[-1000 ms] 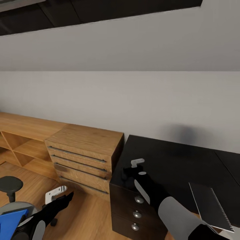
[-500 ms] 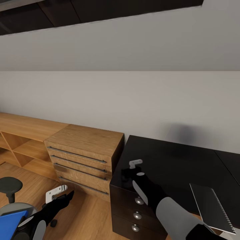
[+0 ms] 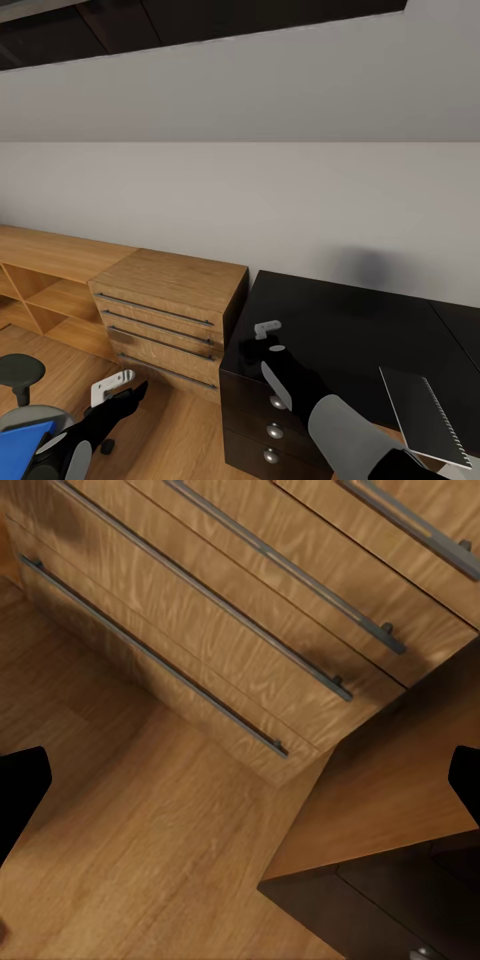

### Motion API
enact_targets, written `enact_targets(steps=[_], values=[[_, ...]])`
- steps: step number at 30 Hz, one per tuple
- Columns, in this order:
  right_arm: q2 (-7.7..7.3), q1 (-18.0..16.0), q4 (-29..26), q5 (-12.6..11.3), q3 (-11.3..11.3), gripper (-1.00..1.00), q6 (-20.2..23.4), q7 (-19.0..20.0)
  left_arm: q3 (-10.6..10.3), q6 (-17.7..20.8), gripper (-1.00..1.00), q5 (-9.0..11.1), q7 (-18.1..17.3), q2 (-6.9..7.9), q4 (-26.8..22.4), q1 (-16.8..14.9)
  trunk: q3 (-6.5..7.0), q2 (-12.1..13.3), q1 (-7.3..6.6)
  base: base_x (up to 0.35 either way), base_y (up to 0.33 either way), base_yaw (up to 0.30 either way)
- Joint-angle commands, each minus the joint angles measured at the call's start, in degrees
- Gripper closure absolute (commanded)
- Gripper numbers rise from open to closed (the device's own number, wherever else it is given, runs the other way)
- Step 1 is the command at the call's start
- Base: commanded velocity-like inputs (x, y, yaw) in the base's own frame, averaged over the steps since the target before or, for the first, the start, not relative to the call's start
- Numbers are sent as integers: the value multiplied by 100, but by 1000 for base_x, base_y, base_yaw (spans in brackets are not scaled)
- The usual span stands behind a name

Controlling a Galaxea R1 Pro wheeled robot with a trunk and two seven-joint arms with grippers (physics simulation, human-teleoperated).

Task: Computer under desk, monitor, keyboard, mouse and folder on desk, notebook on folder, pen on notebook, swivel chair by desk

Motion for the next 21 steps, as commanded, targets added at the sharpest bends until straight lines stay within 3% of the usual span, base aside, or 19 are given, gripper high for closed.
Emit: enact_targets(steps=[1, 8, 15, 21], values=[[0, -6, -4, -46, 23, -100, 28, -47, 12, 34, -100, 60, 21, -2, -9, -3, -6, -4, 0, 0, 0, 0], [0, -5, -4, -54, 20, -100, 246, -44, 120, 34, -100, 78, 21, -9, -44, -3, -6, -4, 0, 0, 0, 0], [0, -5, -4, -57, 13, -100, 323, -47, 216, 34, -100, 86, 35, -21, -51, -4, -132, -284, 154, 0, 0, 0], [0, -5, -4, -63, -9, -100, 328, -47, 221, 34, -100, 92, 33, -22, -51, -3, -132, -284, 154, 0, 0, 0]])
